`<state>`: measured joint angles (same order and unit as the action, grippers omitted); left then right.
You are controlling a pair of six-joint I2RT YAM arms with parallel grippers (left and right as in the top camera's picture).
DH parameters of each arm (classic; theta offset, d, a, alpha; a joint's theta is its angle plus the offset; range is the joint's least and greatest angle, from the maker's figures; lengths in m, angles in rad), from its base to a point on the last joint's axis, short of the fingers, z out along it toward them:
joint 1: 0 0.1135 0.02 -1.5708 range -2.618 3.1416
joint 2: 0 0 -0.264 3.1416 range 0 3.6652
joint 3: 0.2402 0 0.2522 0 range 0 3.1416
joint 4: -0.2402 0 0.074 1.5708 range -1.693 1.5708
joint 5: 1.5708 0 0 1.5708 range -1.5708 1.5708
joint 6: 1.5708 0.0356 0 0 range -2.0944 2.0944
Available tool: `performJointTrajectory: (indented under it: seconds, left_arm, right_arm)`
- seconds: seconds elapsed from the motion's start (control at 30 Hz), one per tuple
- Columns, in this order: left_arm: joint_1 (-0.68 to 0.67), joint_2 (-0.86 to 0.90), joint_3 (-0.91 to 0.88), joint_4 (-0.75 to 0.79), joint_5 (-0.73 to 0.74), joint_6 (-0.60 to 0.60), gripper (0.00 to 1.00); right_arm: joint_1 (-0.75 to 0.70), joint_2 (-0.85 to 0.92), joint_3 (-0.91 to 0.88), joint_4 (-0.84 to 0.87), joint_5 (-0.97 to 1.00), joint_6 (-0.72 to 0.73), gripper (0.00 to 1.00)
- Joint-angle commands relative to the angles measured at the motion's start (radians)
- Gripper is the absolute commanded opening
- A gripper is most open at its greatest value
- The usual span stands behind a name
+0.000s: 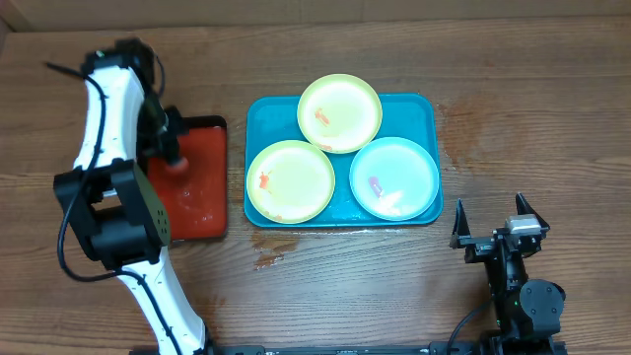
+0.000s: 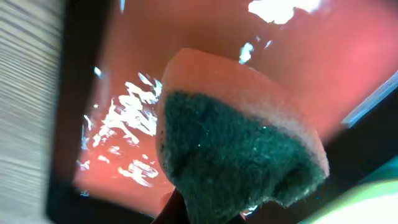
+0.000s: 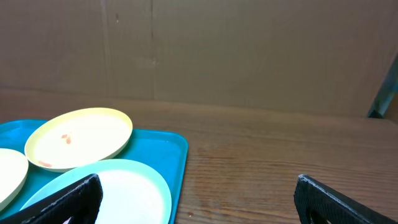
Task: Clean dirty plates on tray and stack at the side
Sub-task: 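Lift the sponge and carry it to the left yellow plate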
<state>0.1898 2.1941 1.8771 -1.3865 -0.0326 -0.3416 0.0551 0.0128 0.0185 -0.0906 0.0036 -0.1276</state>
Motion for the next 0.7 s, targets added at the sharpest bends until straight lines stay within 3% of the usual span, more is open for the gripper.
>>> performJointTrajectory:
  seconds: [0.0, 0.17, 0.37, 0.57, 0.67]
  left_arm:
    - [0.003, -0.003, -0.072, -0.005, 0.035, -0.026, 0.04]
    - [0.008, -0.084, 0.017, -0.109, 0.065, -0.024, 0.04]
    - [-0.053, -0.339, 0.035, -0.117, 0.090, -0.015, 0.04]
    - [-0.200, -0.466, -0.074, -0.100, 0.116, -0.055, 0.04]
    - [-0.294, -0.466, -0.183, 0.011, 0.135, -0.120, 0.04]
  right_arm:
    - [0.007, -0.009, -0.010, 0.006, -0.005, 0.004, 1.00]
    - [0.007, -0.009, -0.010, 0.006, -0.005, 0.004, 1.00]
    - [0.007, -0.009, -0.010, 0.006, -0.005, 0.004, 1.00]
    - [0.007, -0.009, -0.010, 0.006, -0.005, 0.004, 1.00]
    - [0.007, -0.009, -0.010, 0.006, -0.005, 0.004, 1.00]
